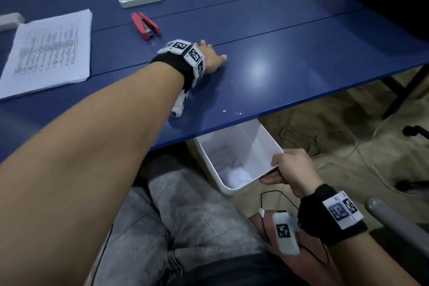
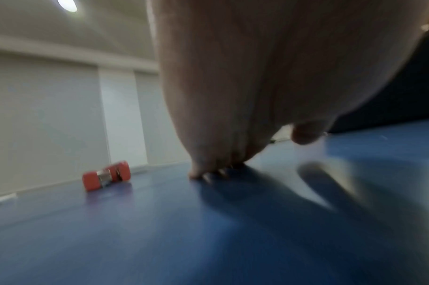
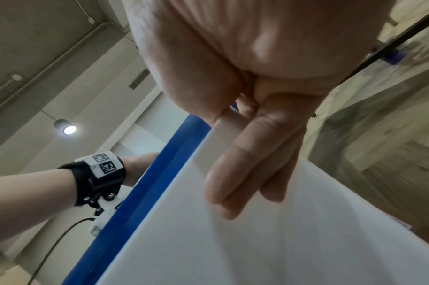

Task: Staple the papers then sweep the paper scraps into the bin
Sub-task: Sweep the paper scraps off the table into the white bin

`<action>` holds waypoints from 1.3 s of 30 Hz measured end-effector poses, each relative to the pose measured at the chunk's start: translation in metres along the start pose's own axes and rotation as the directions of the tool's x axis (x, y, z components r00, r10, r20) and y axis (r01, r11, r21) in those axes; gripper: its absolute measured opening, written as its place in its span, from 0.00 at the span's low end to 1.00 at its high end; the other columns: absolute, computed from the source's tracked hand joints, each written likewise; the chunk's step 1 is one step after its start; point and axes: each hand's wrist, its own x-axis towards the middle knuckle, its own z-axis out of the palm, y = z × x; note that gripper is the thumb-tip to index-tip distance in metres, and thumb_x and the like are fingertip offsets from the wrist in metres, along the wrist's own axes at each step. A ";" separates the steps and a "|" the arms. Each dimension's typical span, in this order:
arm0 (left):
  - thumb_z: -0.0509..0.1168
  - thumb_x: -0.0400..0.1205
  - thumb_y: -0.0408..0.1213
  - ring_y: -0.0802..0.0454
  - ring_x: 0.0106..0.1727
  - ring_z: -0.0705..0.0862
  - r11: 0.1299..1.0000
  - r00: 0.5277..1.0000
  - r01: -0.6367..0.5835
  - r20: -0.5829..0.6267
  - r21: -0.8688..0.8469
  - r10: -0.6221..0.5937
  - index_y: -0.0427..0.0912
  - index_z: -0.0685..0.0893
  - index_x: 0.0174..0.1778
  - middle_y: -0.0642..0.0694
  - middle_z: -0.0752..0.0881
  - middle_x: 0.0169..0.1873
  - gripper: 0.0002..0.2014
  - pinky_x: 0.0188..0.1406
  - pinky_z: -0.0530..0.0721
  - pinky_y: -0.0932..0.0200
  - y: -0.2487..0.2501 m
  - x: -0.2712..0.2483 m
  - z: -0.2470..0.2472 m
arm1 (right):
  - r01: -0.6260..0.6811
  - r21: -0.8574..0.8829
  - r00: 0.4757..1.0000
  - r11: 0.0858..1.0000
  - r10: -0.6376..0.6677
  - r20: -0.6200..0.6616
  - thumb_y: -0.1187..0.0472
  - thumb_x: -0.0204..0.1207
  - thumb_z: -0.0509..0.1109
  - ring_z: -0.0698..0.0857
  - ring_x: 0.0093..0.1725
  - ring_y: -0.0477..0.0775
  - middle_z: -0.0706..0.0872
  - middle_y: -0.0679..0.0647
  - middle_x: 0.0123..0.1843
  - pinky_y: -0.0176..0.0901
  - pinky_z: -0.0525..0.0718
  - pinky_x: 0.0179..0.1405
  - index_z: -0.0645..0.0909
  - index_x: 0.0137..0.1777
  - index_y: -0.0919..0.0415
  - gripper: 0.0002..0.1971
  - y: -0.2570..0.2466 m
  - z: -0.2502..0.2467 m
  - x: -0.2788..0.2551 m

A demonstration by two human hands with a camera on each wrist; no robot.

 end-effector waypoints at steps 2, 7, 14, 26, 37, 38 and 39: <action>0.42 0.87 0.56 0.38 0.85 0.60 0.998 0.998 -0.063 0.019 -0.003 0.063 0.36 0.61 0.84 0.37 0.57 0.85 0.34 0.83 0.56 0.45 0.001 -0.003 0.000 | -0.006 -0.014 1.000 1.000 0.006 -0.006 0.79 0.72 0.57 0.87 0.18 0.69 0.84 0.80 0.36 0.49 0.89 0.19 0.78 0.43 0.82 0.09 0.000 0.001 0.002; 0.40 0.87 0.57 0.42 0.84 0.64 0.972 0.975 -0.220 0.046 0.087 0.217 0.39 0.65 0.83 0.39 0.64 0.84 0.34 0.83 0.59 0.45 0.009 -0.027 0.005 | 0.011 -0.043 1.000 0.999 -0.012 -0.015 0.79 0.73 0.57 0.87 0.18 0.69 0.84 0.80 0.36 0.58 0.91 0.24 0.78 0.39 0.79 0.08 0.002 0.005 0.003; 0.48 0.86 0.55 0.41 0.81 0.69 0.944 0.958 -0.287 0.063 0.164 0.281 0.40 0.74 0.77 0.39 0.67 0.82 0.29 0.81 0.65 0.43 0.012 -0.029 0.008 | 0.003 -0.040 1.000 0.999 -0.003 0.005 0.79 0.74 0.57 0.87 0.18 0.68 0.84 0.78 0.32 0.54 0.90 0.23 0.77 0.39 0.79 0.08 0.002 0.006 0.003; 0.44 0.90 0.29 0.34 0.82 0.64 0.918 0.930 -0.355 0.160 0.174 0.330 0.29 0.62 0.80 0.26 0.62 0.80 0.22 0.79 0.65 0.38 0.008 -0.028 -0.009 | -0.012 -0.002 1.000 1.000 0.012 -0.005 0.79 0.74 0.56 0.86 0.16 0.66 0.83 0.76 0.32 0.49 0.89 0.18 0.77 0.40 0.78 0.08 -0.004 -0.001 0.010; 0.40 0.90 0.47 0.47 0.88 0.49 0.832 0.825 -0.555 0.150 0.032 0.544 0.34 0.48 0.86 0.40 0.45 0.87 0.30 0.85 0.50 0.54 0.030 -0.167 0.056 | 0.012 0.025 1.000 1.000 -0.012 0.017 0.80 0.72 0.56 0.86 0.18 0.68 0.83 0.79 0.36 0.48 0.90 0.19 0.79 0.42 0.79 0.10 0.009 -0.003 -0.002; 0.41 0.90 0.47 0.47 0.88 0.50 0.824 0.820 -0.566 0.127 0.031 0.559 0.34 0.49 0.86 0.40 0.47 0.87 0.30 0.85 0.50 0.55 0.030 -0.172 0.062 | 0.014 0.028 1.000 1.000 -0.014 0.015 0.80 0.72 0.56 0.86 0.18 0.68 0.83 0.79 0.36 0.49 0.90 0.19 0.79 0.42 0.79 0.09 0.011 -0.003 -0.002; 0.41 0.90 0.47 0.47 0.88 0.52 0.813 0.810 -0.581 0.108 0.026 0.576 0.33 0.50 0.86 0.40 0.49 0.87 0.30 0.86 0.51 0.54 0.031 -0.177 0.069 | 0.016 0.029 1.000 0.999 -0.016 0.011 0.80 0.72 0.56 0.86 0.18 0.68 0.83 0.79 0.35 0.48 0.90 0.19 0.79 0.41 0.78 0.09 0.013 -0.003 -0.003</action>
